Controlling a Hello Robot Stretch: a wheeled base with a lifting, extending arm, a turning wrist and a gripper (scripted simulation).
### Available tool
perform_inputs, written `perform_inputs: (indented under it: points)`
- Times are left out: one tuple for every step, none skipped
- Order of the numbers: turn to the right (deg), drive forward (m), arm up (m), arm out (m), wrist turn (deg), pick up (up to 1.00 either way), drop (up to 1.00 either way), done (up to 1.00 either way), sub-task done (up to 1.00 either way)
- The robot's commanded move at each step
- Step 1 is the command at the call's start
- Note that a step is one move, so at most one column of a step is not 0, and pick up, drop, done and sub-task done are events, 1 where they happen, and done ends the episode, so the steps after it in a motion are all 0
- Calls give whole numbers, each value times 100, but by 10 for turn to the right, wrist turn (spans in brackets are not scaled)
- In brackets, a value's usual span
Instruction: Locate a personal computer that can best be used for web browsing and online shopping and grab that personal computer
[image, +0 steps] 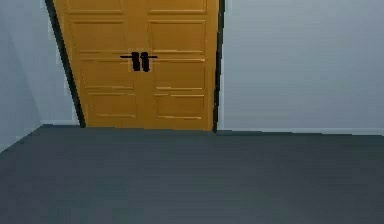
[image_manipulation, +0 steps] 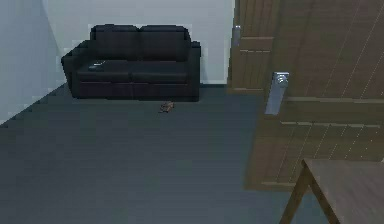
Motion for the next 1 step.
perform_inputs:
  points:
    - [0,10,0,0,0,0,0,0,0]
